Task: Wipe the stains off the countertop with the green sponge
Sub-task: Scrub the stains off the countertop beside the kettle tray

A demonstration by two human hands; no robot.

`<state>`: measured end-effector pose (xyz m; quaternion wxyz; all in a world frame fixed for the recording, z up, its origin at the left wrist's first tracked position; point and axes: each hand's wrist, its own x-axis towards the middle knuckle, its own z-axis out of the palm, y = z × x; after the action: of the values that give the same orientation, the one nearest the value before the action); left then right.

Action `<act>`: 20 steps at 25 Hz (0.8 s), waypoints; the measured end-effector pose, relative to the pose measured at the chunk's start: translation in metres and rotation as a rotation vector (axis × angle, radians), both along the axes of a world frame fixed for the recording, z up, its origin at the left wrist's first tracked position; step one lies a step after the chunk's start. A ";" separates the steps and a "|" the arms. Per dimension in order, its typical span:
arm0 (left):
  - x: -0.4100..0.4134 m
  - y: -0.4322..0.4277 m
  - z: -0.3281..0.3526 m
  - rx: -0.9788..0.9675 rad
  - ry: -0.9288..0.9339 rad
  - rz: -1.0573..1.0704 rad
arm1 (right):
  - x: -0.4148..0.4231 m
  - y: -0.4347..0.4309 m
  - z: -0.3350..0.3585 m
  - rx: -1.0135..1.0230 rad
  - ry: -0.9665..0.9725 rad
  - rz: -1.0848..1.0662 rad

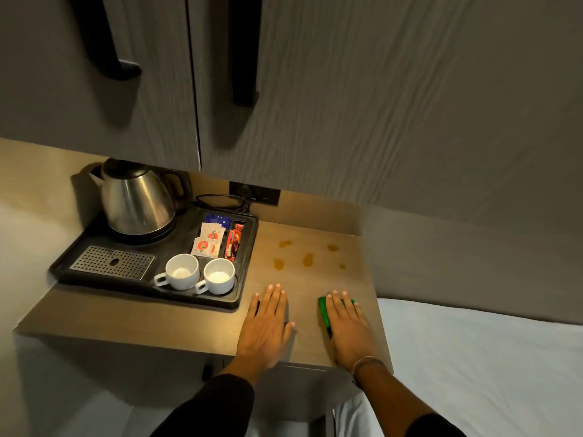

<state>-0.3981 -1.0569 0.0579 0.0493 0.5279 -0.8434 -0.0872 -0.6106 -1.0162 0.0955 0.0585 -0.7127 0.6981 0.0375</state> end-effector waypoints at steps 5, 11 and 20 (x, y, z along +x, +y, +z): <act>0.002 0.001 -0.013 0.050 0.029 0.040 | -0.012 0.007 -0.019 0.027 -0.125 -0.002; -0.001 0.001 -0.012 0.047 0.012 0.056 | -0.009 -0.006 -0.035 -0.071 -0.117 -0.050; 0.004 -0.003 -0.027 -0.006 0.116 0.070 | -0.073 -0.021 -0.046 -0.084 -0.208 0.157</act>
<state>-0.3944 -1.0596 0.0307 0.1028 0.5508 -0.8205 -0.1135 -0.6831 -1.0375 0.0495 0.0976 -0.7670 0.6312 -0.0613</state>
